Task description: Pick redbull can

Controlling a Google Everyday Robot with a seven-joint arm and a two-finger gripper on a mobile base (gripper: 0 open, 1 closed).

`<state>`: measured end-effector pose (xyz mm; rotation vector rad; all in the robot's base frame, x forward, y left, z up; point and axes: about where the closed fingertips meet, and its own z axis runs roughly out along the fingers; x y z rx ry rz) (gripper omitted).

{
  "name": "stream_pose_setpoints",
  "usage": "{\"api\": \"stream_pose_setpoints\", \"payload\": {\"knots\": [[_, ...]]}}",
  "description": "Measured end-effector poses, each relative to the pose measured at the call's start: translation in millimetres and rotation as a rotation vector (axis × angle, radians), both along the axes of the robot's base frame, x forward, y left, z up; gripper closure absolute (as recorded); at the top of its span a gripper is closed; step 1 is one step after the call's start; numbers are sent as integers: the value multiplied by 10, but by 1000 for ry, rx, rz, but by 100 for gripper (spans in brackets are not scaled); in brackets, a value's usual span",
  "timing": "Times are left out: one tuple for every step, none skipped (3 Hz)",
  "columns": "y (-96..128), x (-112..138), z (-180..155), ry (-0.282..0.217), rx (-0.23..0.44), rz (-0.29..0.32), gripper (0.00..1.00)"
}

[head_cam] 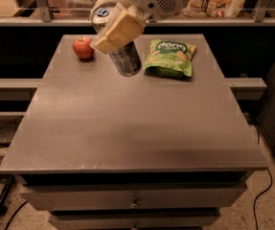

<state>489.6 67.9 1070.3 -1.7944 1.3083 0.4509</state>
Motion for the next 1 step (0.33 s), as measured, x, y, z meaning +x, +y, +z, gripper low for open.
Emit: {"api": "stream_pose_setpoints", "payload": {"knots": [[0, -1, 1, 0, 0, 0, 100]]}}
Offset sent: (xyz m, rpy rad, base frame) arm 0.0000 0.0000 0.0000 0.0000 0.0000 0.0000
